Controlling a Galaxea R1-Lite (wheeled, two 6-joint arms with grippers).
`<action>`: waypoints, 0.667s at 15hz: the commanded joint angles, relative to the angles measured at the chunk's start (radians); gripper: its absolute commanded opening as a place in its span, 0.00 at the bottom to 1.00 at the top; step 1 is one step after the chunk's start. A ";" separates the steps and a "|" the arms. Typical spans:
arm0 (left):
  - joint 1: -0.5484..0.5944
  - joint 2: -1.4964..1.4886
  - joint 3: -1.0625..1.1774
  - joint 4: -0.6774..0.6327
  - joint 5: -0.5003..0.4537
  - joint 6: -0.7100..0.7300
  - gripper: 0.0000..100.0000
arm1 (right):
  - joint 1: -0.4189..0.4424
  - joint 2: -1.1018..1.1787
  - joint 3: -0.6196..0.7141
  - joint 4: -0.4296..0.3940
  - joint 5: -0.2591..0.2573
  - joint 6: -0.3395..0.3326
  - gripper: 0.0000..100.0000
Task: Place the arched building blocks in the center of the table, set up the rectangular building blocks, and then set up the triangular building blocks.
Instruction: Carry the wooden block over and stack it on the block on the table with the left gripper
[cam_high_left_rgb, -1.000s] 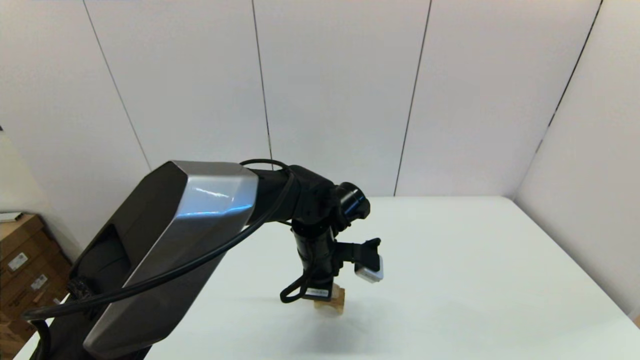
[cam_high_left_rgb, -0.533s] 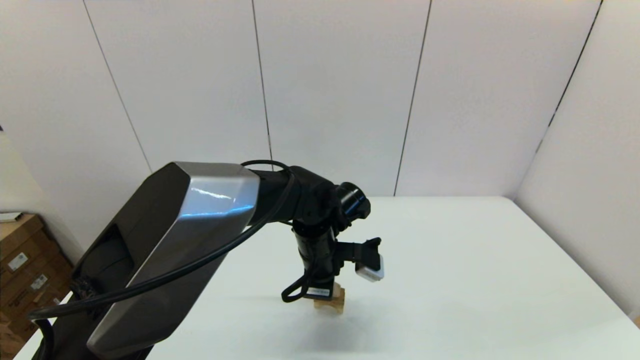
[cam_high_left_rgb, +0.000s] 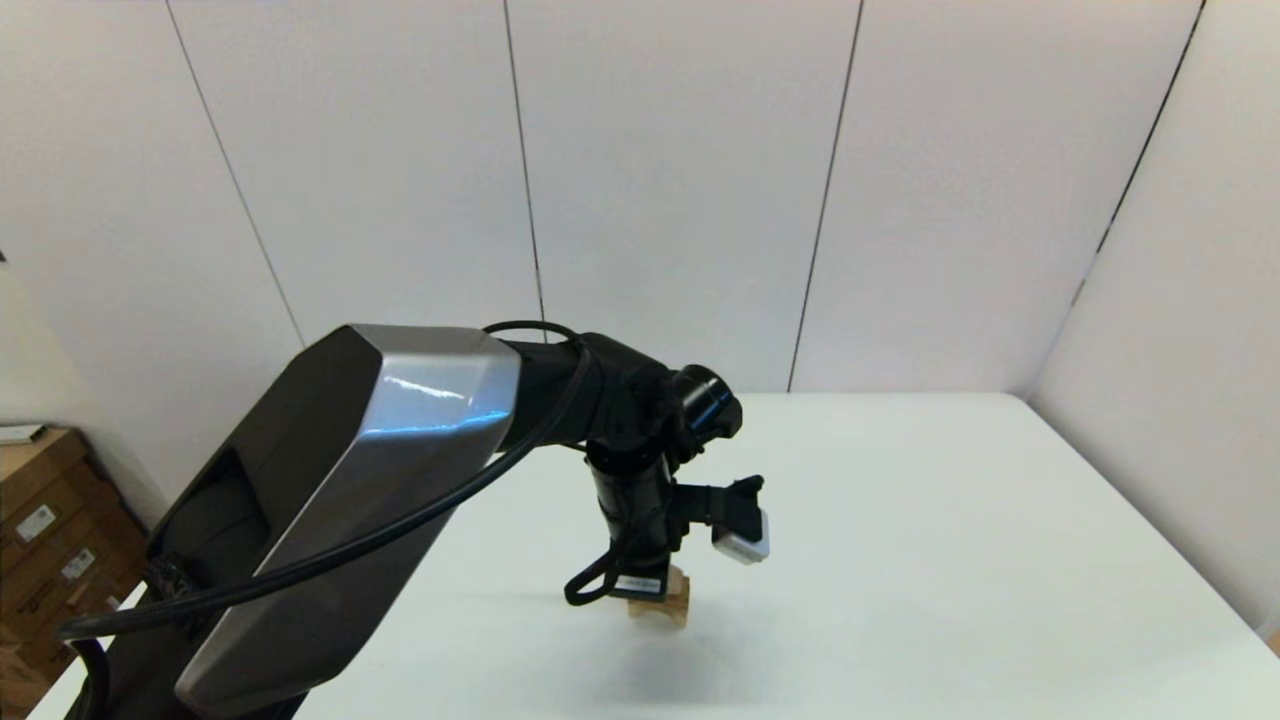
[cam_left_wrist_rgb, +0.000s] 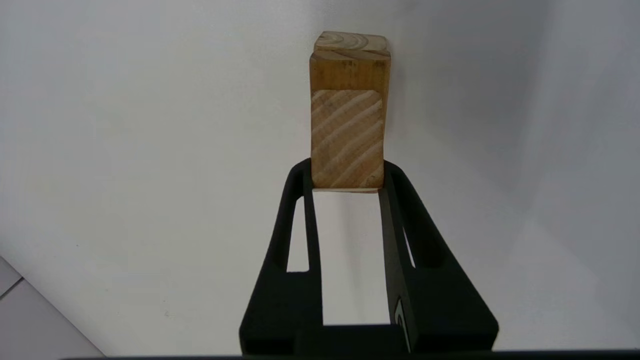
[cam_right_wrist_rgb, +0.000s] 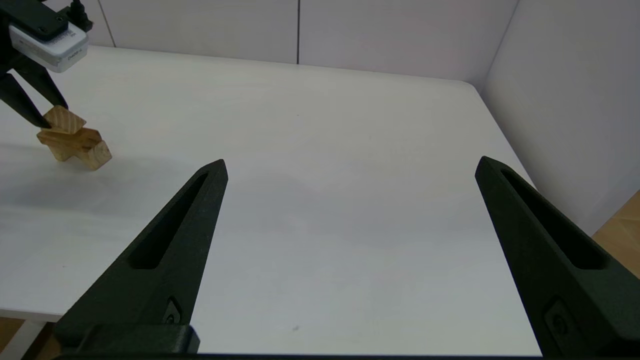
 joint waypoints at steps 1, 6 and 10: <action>0.000 0.002 0.000 0.008 0.001 0.008 0.00 | -0.001 -0.002 0.000 0.000 0.000 -0.001 1.00; 0.000 0.002 0.000 0.007 -0.001 0.008 0.00 | -0.001 -0.002 0.000 0.000 0.000 -0.001 1.00; -0.001 0.002 0.000 0.007 -0.001 0.008 0.00 | -0.001 -0.002 0.000 0.000 0.000 -0.002 1.00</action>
